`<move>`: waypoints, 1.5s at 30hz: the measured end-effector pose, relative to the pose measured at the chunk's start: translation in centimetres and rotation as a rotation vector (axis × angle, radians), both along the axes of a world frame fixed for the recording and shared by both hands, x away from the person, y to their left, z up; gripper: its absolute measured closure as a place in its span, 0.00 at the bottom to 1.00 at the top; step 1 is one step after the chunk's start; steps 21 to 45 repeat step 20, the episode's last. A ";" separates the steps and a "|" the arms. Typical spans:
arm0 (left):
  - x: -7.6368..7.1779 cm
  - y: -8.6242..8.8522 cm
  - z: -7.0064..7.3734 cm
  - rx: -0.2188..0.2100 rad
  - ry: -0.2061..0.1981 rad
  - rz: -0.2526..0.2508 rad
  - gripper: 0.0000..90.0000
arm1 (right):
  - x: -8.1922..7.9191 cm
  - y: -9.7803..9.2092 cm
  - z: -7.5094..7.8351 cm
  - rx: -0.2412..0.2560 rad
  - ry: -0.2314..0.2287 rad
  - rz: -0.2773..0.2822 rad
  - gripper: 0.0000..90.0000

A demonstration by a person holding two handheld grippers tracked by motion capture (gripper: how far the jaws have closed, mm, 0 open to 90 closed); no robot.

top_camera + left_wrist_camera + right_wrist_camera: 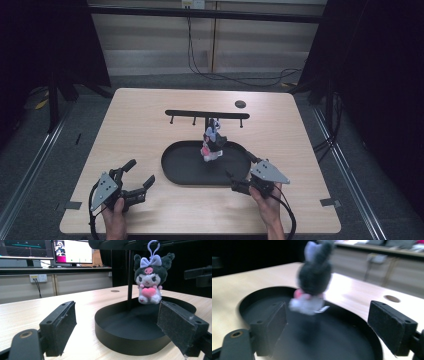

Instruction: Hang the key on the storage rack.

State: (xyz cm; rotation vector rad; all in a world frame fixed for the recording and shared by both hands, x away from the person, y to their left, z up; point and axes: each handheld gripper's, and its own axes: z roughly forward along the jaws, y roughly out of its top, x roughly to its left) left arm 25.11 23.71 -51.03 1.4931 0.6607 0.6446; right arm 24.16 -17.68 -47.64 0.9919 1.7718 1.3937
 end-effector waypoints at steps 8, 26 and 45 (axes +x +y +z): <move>0.0 0.0 0.0 0.004 -0.003 -0.004 0.17 | -0.9 -0.1 -2.7 0.041 -0.140 -0.101 0.16; 0.0 0.0 0.0 0.005 -0.004 -0.005 0.17 | -2.3 -0.9 -3.5 0.145 -0.168 -0.084 0.15; 0.0 0.0 0.0 0.005 -0.004 -0.005 0.17 | -2.3 -0.9 -3.5 0.145 -0.168 -0.084 0.15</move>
